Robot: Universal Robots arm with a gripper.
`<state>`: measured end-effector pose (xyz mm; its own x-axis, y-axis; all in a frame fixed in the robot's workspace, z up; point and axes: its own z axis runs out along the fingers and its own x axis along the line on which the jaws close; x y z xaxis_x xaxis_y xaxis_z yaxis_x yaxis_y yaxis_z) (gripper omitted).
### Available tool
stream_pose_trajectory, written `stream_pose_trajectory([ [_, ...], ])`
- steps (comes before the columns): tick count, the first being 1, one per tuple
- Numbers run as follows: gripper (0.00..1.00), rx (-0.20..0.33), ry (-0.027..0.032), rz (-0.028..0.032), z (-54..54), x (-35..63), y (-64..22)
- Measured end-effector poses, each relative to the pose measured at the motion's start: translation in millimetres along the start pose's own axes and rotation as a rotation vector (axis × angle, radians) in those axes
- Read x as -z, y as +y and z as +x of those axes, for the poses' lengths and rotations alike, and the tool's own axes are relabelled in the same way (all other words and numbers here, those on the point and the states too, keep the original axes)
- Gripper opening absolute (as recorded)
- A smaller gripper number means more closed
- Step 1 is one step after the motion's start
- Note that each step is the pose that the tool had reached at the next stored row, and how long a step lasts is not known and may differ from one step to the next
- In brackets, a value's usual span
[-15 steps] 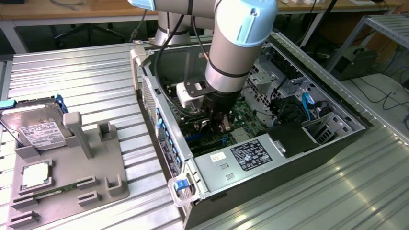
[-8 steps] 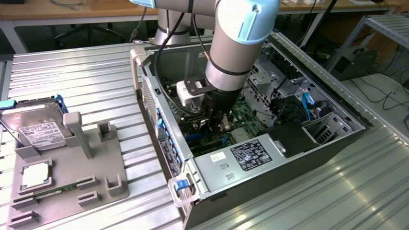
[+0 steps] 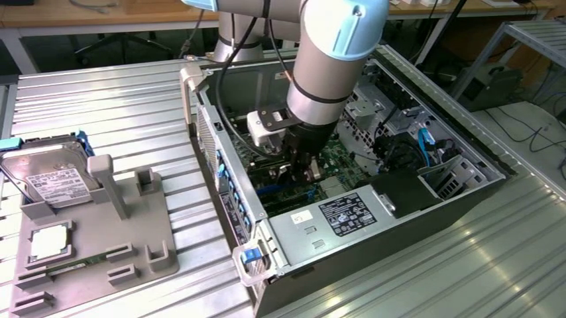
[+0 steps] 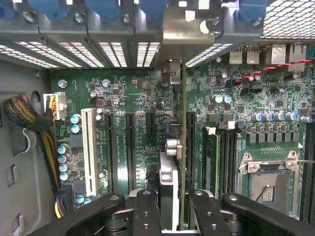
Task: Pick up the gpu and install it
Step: 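Insert the gpu into the slot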
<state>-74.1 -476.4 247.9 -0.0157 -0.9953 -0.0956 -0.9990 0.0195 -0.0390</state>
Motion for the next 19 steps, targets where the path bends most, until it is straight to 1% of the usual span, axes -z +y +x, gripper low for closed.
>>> stream_pose_trajectory([
  [1,0.28,0.000,0.0052,-0.0001,-0.1,0.2,0.0],
  [2,0.28,0.000,0.0119,0.0000,-0.2,0.1,0.1],
  [3,0.28,0.001,0.0162,0.0001,-0.2,0.0,0.0],
  [7,0.28,0.001,0.0174,0.0001,-0.5,0.0,0.1],
  [10,0.28,0.001,0.0204,0.0000,-4.6,-0.3,0.1],
  [19,0.28,0.001,0.0206,0.0002,-5.8,-0.5,-0.4],
])
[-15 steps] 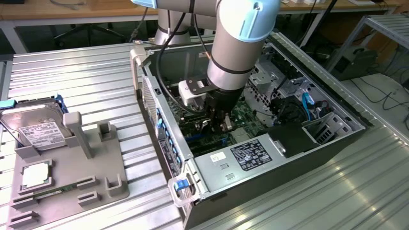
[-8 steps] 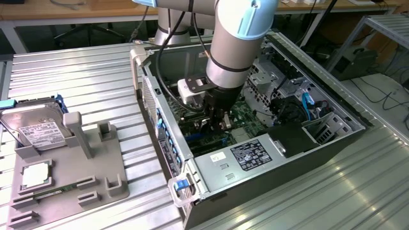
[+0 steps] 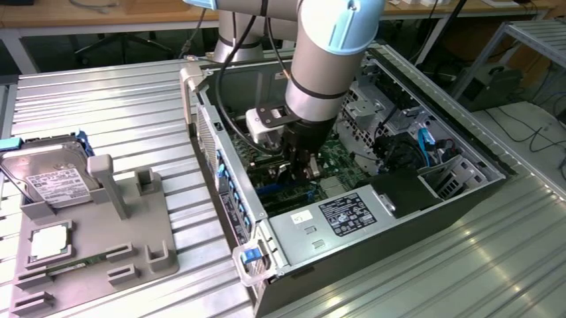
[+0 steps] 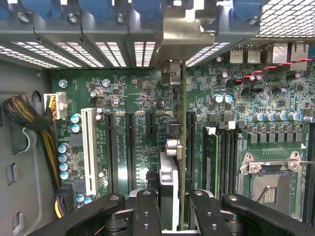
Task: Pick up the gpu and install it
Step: 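Insert the gpu into the slot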
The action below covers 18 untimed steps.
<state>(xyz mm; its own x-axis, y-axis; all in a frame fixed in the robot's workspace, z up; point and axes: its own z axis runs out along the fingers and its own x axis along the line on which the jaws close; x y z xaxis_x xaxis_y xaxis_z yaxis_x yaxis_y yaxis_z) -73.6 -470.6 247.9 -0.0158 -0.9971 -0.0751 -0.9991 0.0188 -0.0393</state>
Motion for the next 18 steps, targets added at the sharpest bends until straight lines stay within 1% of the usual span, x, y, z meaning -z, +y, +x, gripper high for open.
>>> stream_pose_trajectory([
  [6,0.28,0.000,0.0000,0.0000,-0.9,-0.1,1.1],
  [14,0.28,0.000,0.0000,0.0000,-0.7,-0.1,5.3],
  [18,0.28,0.000,0.0000,0.0000,-0.7,-0.1,5.6],
])
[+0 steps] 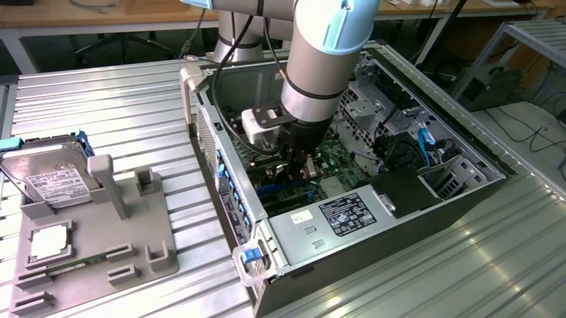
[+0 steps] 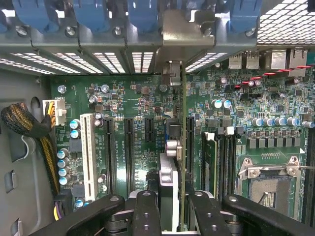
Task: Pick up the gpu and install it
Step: 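Insert the gpu into the slot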
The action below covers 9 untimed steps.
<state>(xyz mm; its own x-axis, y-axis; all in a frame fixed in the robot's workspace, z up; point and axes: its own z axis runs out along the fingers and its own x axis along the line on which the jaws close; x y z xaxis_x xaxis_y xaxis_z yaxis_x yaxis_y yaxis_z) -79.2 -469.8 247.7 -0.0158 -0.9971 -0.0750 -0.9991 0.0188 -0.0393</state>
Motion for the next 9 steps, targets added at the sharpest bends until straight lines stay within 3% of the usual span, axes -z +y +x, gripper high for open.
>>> stream_pose_trajectory([
  [9,0.28,0.000,-0.0001,0.0000,0.0,-2.5,0.1],
])
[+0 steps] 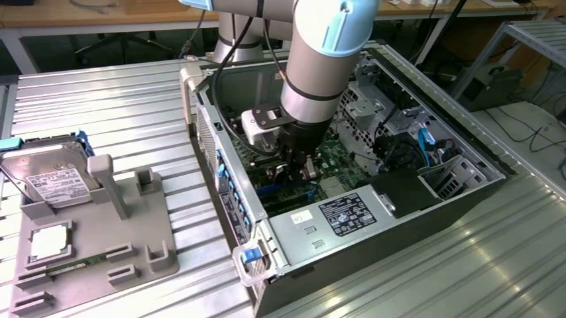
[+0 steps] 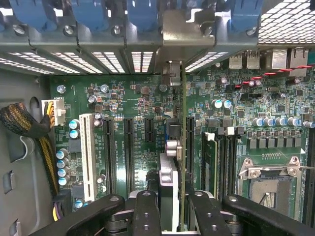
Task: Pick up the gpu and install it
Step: 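Insert the gpu into the slot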
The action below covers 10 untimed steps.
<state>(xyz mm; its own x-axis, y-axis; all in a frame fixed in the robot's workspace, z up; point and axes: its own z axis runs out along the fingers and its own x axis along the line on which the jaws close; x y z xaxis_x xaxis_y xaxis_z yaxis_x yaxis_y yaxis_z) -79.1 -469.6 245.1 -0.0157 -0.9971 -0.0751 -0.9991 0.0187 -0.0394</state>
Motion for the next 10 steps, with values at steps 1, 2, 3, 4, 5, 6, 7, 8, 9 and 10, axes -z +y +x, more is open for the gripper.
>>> stream_pose_trajectory([
  [1,0.28,0.000,0.0001,0.0000,0.1,-0.5,0.0],
  [2,0.28,0.000,0.0002,-0.0001,0.1,-0.4,0.0],
  [3,0.28,0.000,0.0002,-0.0001,0.1,-0.4,0.1],
  [4,0.28,0.000,0.0001,-0.0001,0.1,-0.4,0.0],
  [5,0.28,0.000,0.0001,-0.0001,0.1,-0.5,0.0],
  [6,0.28,0.000,-0.0001,0.0000,0.1,-0.8,0.1],
  [7,0.28,0.000,0.0000,-0.0001,0.1,-1.4,0.1],
  [8,0.28,0.000,0.0002,-0.0002,0.1,-1.5,0.2],
  [9,0.28,0.000,0.0002,-0.0001,0.2,-1.5,0.2],
  [10,0.28,0.000,0.0002,-0.0001,0.2,-1.5,0.2],
])
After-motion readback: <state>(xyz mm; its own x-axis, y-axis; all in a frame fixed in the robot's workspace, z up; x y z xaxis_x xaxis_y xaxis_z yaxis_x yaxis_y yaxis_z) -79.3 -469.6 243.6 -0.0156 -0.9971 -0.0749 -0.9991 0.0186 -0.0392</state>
